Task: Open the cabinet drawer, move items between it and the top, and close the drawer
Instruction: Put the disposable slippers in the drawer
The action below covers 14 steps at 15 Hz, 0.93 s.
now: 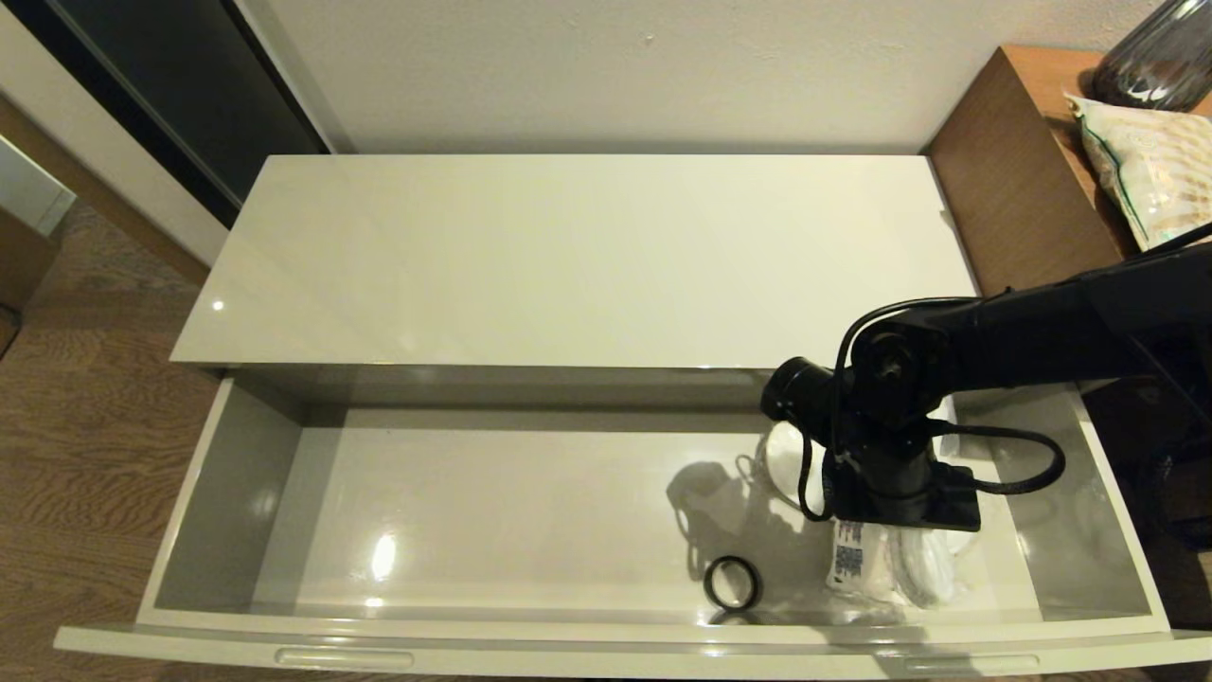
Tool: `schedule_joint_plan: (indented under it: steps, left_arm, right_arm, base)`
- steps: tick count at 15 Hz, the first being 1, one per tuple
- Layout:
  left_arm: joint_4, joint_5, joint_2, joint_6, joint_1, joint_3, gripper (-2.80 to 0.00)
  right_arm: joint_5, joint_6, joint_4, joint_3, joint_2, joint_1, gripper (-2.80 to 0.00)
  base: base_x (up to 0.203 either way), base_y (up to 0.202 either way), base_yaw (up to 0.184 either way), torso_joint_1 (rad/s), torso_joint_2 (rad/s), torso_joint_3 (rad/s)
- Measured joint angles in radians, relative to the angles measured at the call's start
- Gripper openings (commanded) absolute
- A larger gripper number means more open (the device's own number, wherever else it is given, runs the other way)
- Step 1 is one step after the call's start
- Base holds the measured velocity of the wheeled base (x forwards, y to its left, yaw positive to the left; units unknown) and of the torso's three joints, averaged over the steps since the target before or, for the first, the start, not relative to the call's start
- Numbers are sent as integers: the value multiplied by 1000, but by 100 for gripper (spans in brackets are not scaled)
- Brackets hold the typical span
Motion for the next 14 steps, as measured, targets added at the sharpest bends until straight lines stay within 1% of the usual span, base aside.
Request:
schedule_joint_plan:
  steps: [2,6,9,10,13,14]
  left_arm:
    - [0,0,0,-1,0,0,-280]
    - [0,0,0,0,0,0,-280]
    - [0,0,0,-1,0,0,-280]
    - [0,0,0,0,0,0,-280]
    - [0,0,0,-1,0,0,-280]
    - [0,0,0,-1,0,0,-280]
  right_arm:
    - [-24,-23,-35,-1,3,-9,-280]
    - [-24,-24,-31,15,-5,-12,-280]
    - [-25,-13,-38,84,-20,8,-280]
    - [-25,2,-51,118,-23,24,-280]
    - [-24,89,-113,209,7,65,-280]
    - [-22,121,-125,227,25,72,0]
  base:
    - [0,0,0,0,0,0]
    - [0,0,0,0,0,0]
    - [0,0,0,0,0,0]
    - [0,0,0,0,0,0]
    - [0,0,0,0,0,0]
    - [0,0,0,0,0,0]
